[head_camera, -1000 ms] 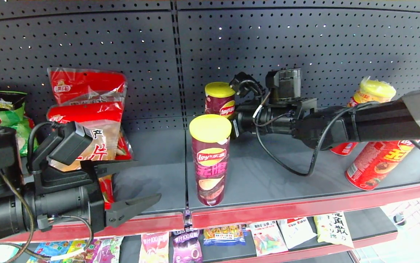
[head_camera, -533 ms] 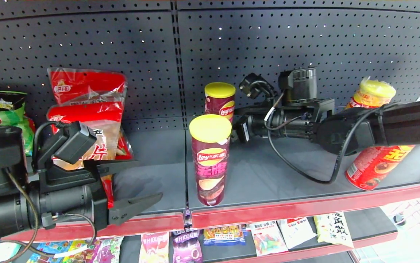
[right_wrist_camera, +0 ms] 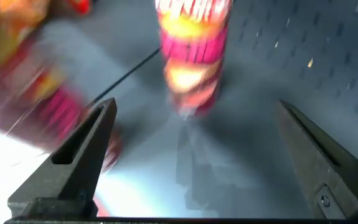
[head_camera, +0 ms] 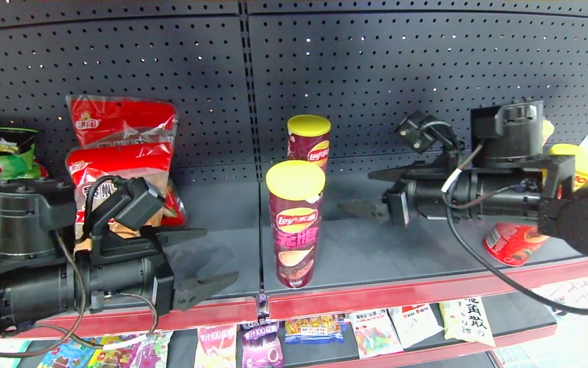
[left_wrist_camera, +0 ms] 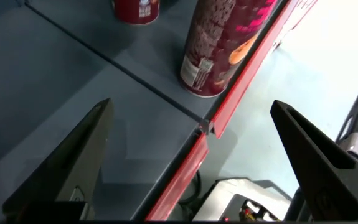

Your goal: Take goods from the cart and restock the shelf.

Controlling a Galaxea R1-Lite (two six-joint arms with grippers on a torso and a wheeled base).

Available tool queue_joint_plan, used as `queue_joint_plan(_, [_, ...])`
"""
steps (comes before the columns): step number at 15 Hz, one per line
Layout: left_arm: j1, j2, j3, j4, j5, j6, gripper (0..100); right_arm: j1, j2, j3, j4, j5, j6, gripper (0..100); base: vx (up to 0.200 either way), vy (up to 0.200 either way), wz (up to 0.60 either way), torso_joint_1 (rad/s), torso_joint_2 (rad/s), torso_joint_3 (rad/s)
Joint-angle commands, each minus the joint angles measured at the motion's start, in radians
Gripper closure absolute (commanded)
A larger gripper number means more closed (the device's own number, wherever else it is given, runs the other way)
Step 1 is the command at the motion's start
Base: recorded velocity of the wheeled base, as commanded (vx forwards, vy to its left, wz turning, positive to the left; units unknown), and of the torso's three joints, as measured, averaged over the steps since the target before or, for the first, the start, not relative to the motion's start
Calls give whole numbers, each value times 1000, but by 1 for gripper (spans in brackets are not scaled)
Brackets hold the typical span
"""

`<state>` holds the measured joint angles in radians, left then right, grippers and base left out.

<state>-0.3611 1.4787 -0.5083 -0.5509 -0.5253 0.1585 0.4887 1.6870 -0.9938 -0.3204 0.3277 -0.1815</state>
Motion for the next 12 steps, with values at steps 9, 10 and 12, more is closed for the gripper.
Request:
queue_joint_plan(9, [-33, 270, -165, 0, 34, 32, 0, 2, -538, 432, 3, -9, 62, 0, 0, 0, 0, 0, 0, 0])
queue_joint_plan(10, [-42, 284, -174, 0, 34, 32, 0, 1, -538, 429, 3, -15, 63, 0, 0, 0, 0, 0, 0, 0])
queue_joint_plan(12, [-53, 305, -182, 0, 39, 32, 0, 1, -538, 422, 1, -25, 62, 0, 0, 0, 0, 0, 0, 0])
